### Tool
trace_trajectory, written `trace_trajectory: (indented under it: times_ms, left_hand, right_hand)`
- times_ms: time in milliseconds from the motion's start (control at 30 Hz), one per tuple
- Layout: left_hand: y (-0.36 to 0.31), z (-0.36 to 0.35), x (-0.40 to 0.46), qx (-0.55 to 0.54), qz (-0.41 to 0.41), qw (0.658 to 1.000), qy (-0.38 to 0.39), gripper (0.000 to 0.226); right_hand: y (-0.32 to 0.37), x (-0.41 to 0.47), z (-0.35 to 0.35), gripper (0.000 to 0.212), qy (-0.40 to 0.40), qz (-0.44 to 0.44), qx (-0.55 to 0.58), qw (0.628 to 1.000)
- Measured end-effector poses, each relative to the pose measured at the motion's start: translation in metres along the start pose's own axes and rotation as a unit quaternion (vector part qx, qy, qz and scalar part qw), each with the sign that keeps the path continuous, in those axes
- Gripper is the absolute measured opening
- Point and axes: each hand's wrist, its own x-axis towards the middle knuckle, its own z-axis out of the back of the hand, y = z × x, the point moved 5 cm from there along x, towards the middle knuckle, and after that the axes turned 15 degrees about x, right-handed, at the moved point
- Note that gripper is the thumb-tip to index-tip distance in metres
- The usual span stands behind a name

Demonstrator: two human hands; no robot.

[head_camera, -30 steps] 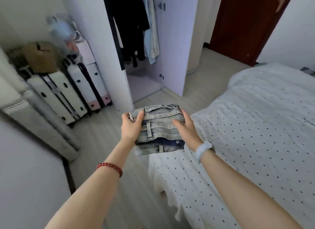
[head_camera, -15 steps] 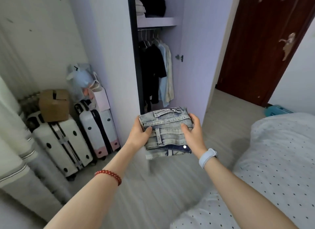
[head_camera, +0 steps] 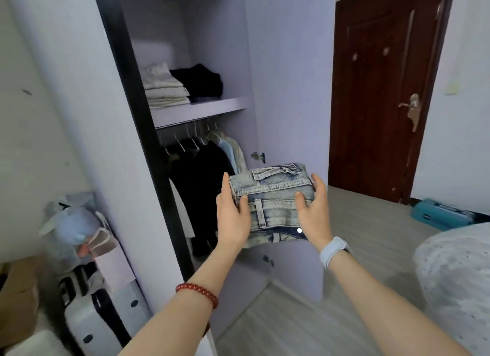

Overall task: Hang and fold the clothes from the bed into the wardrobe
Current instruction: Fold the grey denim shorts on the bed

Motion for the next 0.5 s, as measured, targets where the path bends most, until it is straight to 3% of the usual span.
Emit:
trace_trajectory:
  times_ms: [167,500]
  left_hand:
    - [0.011,-0.043,0.104,-0.01,-0.042,0.995,-0.089,0.059]
    - [0.012,-0.134,0.303,0.025,-0.08,0.99,-0.116,0.057]
  right_hand:
    - [-0.022,0.1,-0.046,0.053,0.027,0.112,-0.065,0.991]
    - [-0.077,0.284,-0.1,0.049,0.023,0.149,-0.139,0.979]
